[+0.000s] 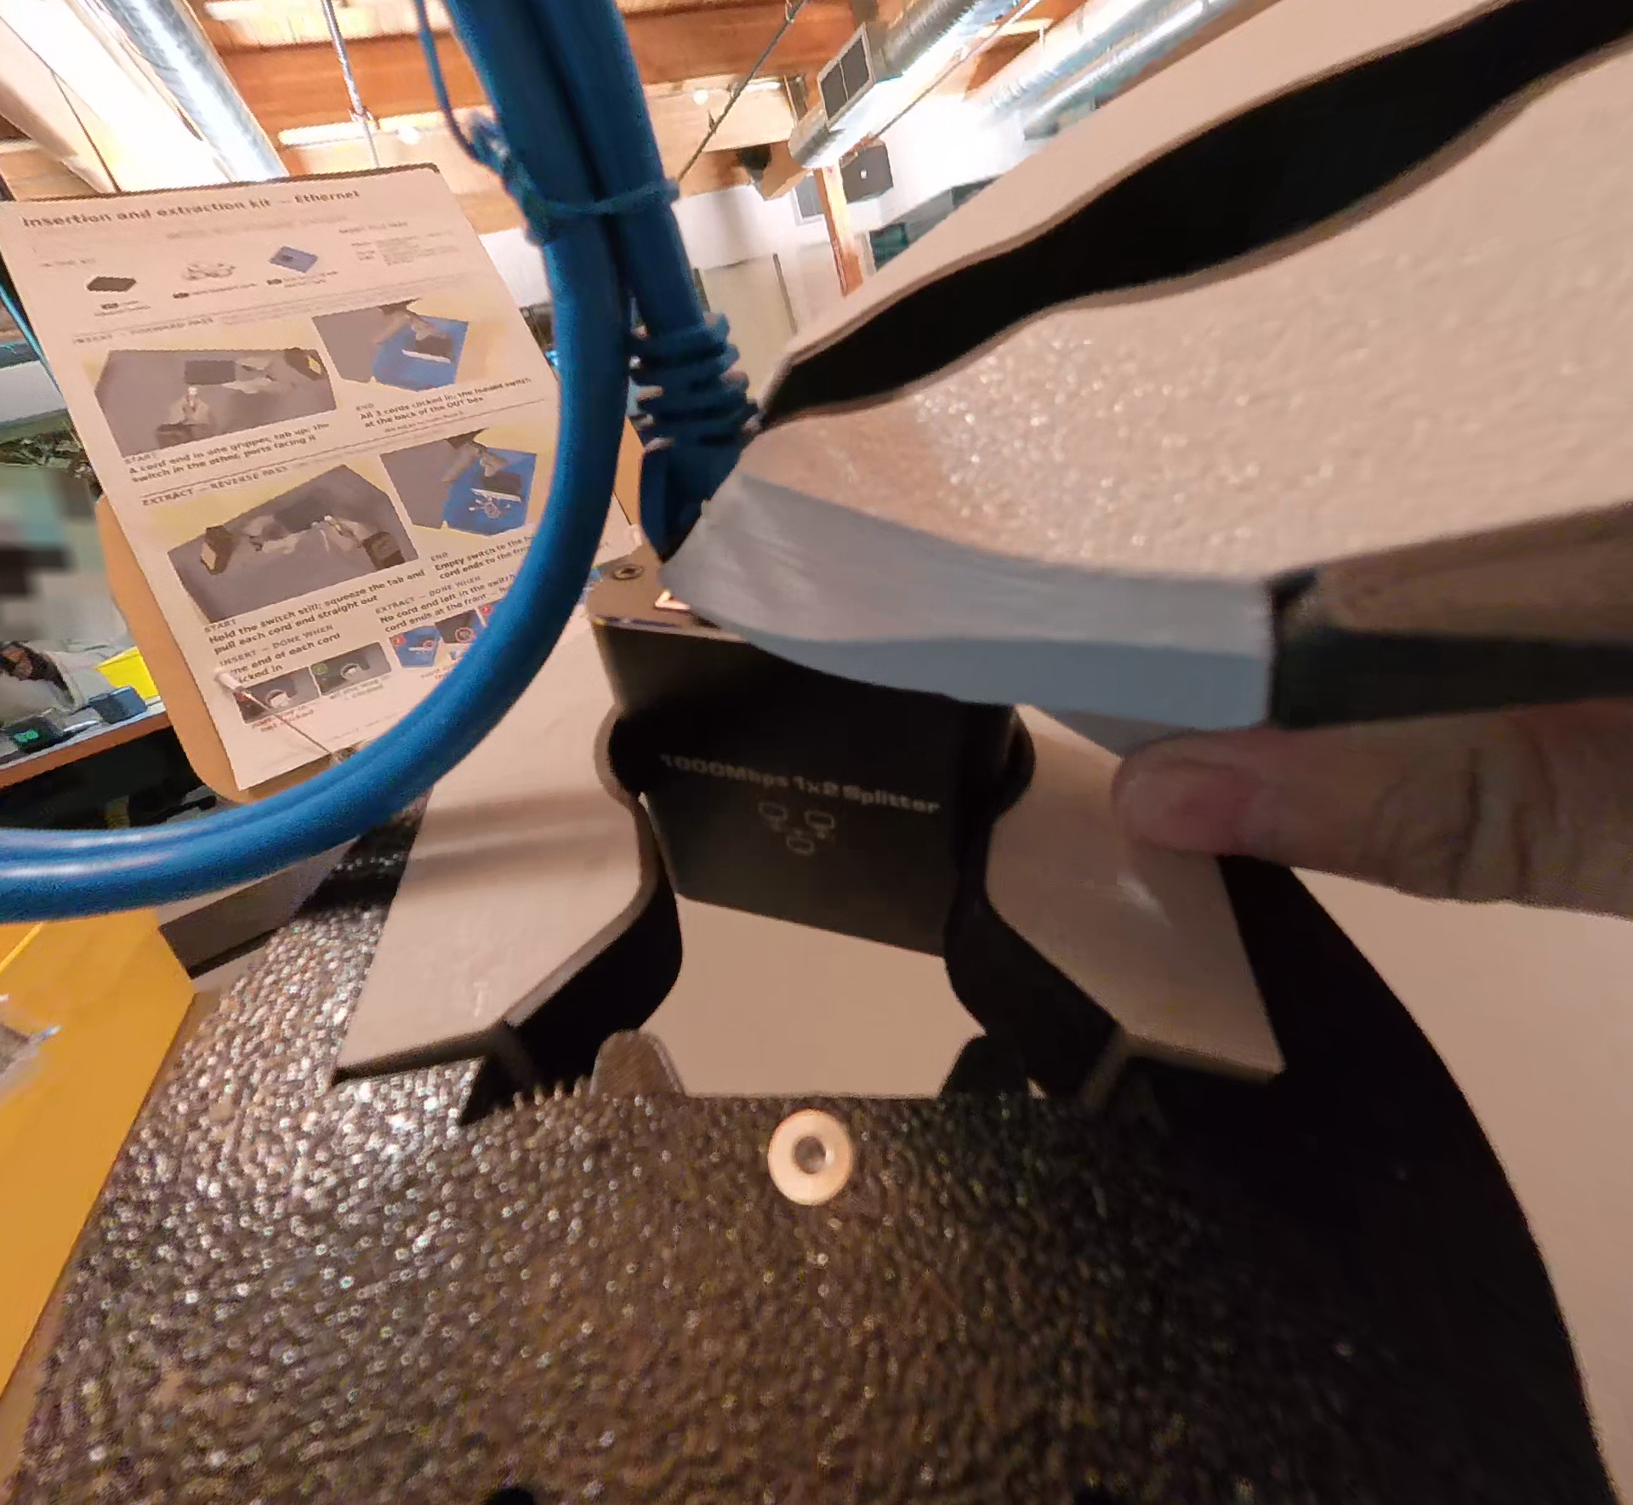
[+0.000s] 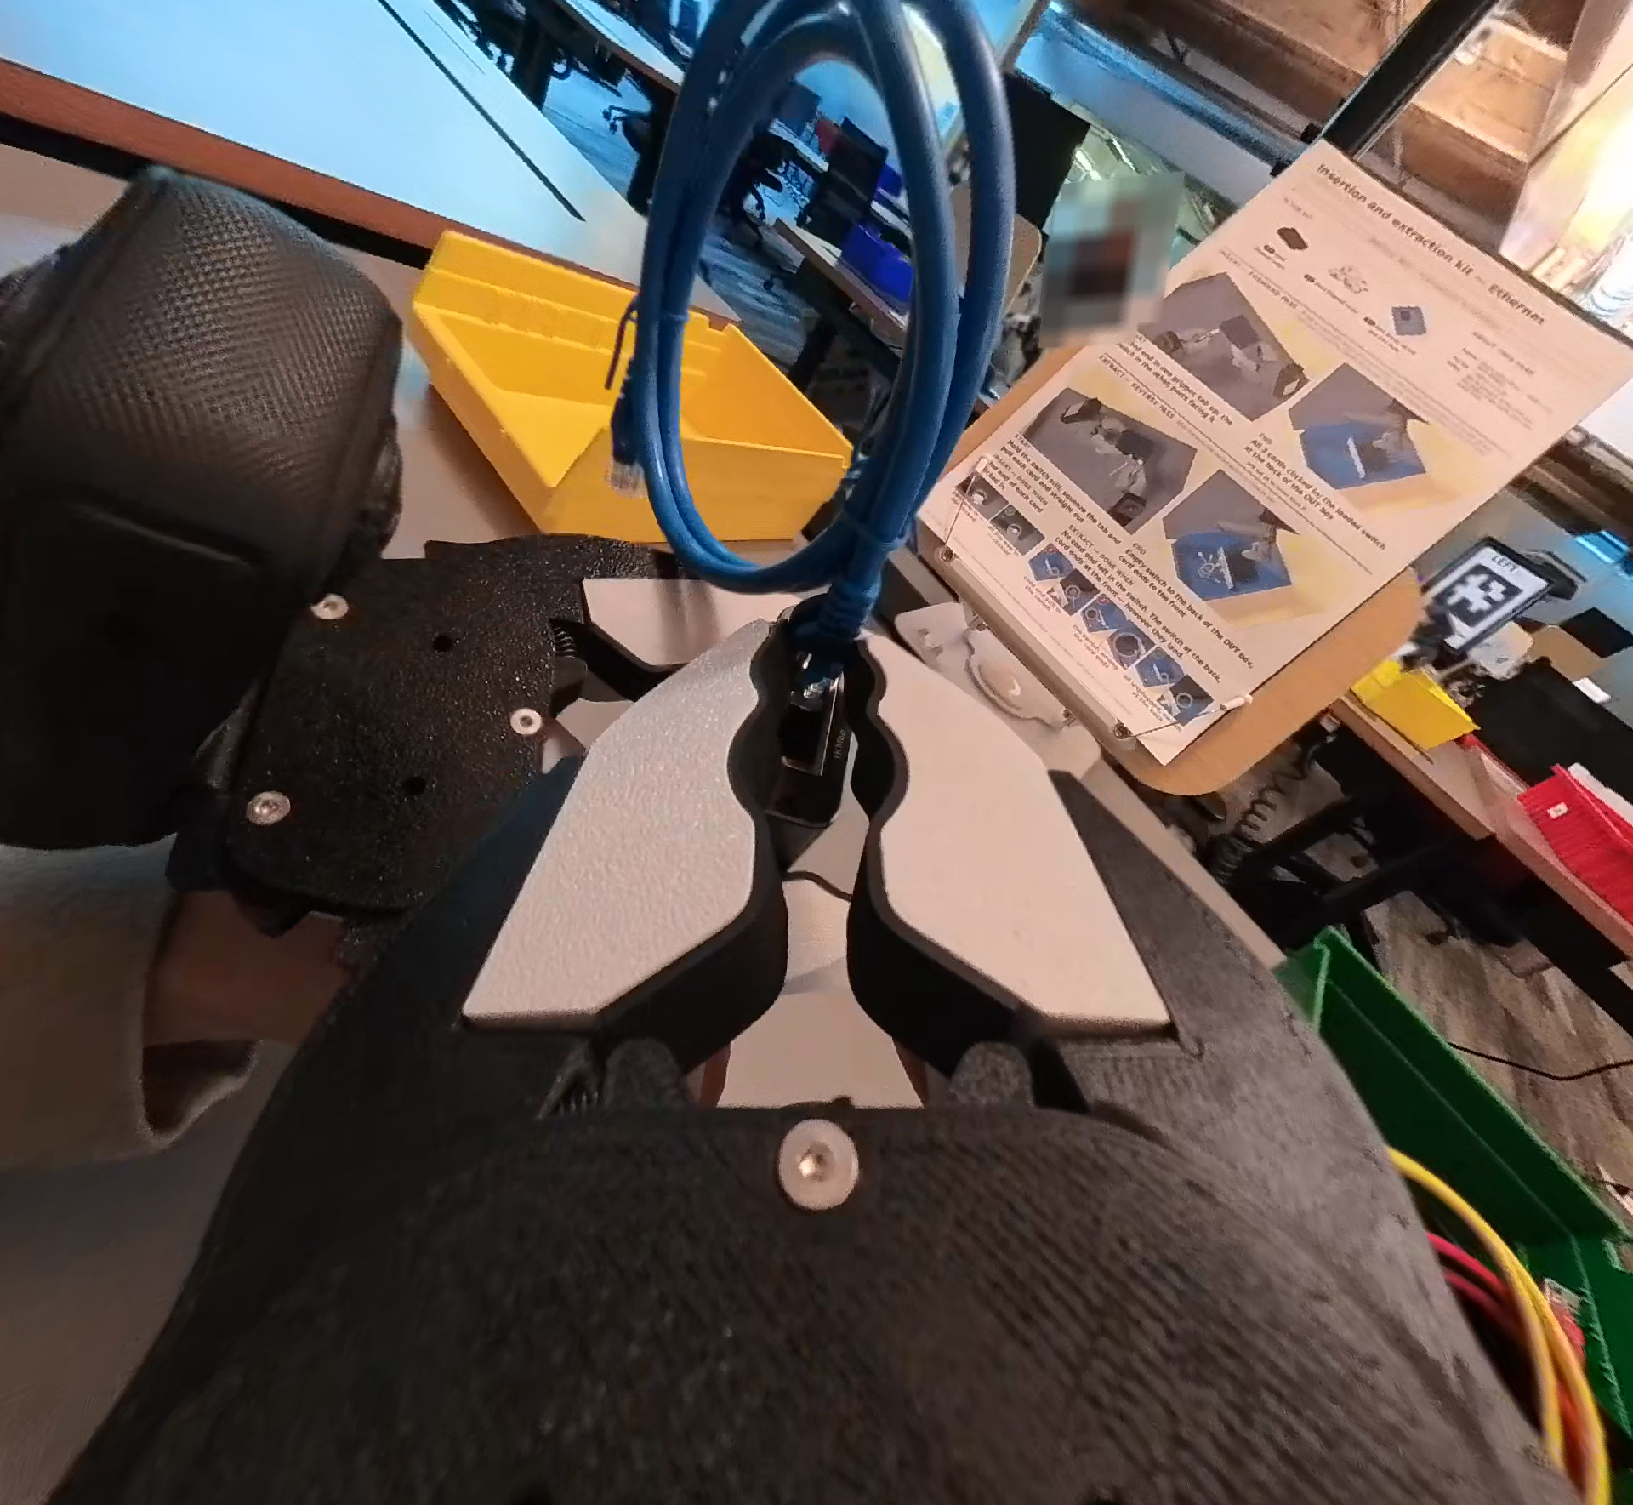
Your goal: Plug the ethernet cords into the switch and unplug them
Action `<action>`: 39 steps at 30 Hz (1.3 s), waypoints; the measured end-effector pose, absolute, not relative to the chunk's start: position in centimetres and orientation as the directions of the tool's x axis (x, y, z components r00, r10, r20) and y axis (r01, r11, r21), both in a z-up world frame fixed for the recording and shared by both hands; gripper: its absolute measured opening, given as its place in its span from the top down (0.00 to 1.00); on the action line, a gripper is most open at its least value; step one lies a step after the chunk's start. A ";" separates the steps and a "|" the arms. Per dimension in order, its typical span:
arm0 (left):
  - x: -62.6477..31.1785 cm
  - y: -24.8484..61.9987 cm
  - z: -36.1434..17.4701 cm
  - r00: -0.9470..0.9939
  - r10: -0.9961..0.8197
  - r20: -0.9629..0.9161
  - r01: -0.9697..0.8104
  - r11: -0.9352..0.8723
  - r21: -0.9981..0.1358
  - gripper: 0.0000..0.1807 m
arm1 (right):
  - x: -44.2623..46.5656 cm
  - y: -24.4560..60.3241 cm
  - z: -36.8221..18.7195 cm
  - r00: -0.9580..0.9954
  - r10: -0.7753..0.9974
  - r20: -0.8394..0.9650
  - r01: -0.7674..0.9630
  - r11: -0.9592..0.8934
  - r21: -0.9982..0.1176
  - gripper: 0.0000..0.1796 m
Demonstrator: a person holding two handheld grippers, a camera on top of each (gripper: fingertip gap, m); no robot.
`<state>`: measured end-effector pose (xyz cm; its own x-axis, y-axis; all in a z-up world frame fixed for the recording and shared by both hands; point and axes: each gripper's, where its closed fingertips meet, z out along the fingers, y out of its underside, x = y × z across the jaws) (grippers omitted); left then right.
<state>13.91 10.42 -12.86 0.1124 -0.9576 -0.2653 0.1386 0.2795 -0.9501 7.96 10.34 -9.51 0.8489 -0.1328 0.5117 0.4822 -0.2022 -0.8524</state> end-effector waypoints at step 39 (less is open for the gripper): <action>14.9 11.5 -16.8 0.090 -0.914 -0.395 -0.033 0.393 -0.919 0.58 | 10.4 10.8 -12.6 0.977 0.008 0.213 0.212 -0.176 -0.961 0.92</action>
